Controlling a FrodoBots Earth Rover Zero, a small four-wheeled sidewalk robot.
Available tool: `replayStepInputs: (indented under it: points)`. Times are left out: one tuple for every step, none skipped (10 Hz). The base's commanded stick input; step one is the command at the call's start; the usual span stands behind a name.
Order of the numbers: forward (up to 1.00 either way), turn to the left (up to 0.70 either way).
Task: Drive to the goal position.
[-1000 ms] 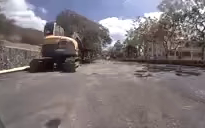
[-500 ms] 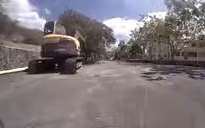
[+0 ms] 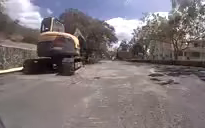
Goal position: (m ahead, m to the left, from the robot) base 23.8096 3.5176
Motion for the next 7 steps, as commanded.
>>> replayStepInputs:
  points:
    - [0.85,0.01]
    - [0.85,0.01]
    - [0.85,0.01]
    - [0.85,0.01]
    - [0.85,0.01]
    - [0.85,0.01]
    - [0.85,0.01]
